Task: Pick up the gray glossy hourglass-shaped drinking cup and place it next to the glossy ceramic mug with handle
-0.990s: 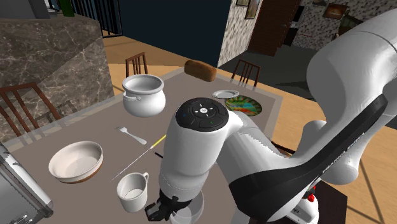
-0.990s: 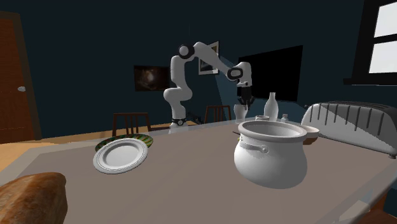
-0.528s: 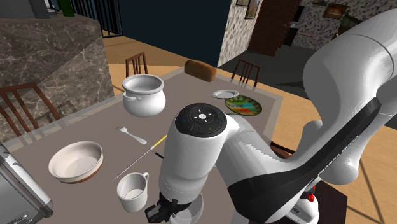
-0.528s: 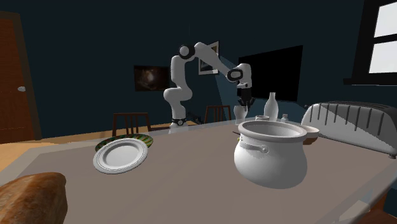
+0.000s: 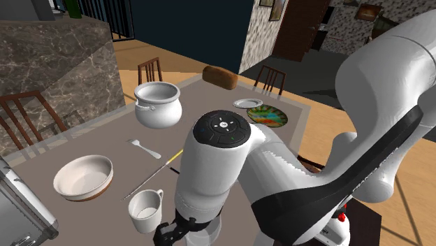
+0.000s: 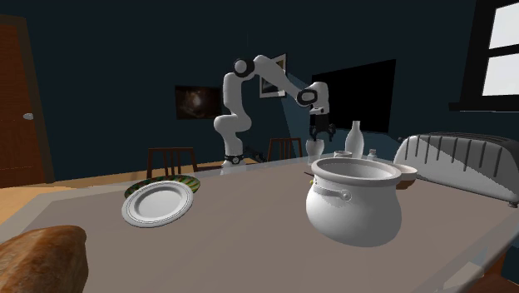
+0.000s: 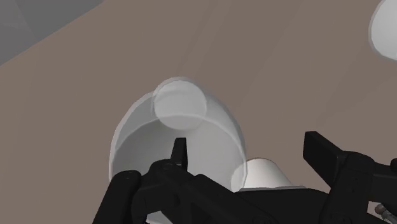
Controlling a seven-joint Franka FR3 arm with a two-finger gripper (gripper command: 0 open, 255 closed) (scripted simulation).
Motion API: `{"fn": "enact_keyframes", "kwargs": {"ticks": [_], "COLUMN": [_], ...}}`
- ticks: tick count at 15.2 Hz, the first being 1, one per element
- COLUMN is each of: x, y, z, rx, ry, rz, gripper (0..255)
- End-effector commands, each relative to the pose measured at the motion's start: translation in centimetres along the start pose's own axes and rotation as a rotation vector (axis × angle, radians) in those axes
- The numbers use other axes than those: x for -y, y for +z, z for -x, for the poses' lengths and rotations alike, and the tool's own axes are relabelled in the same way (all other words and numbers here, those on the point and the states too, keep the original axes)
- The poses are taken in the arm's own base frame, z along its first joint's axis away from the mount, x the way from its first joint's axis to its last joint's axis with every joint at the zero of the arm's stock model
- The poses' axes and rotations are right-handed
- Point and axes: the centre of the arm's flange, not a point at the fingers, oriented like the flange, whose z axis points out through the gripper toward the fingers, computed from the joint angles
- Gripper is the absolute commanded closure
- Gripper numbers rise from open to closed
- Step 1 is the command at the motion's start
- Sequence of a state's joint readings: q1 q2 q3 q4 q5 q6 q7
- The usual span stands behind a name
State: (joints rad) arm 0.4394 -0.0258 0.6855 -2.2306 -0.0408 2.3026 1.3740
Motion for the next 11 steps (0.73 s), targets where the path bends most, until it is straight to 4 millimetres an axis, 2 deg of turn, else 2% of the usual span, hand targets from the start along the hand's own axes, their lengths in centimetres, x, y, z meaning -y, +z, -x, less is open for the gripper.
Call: {"fn": "enact_keyframes", "kwargs": {"ticks": [1, 3, 11], "x": [0.0, 0.0, 0.0], "y": [-2.1, -4.5, -4.5], "z": [0.0, 0.0, 0.0], "rx": [0.000, 0.000, 0.000], "ry": [0.000, 0.000, 0.000], "rz": [0.000, 0.000, 0.000], "gripper": [0, 0, 0]}}
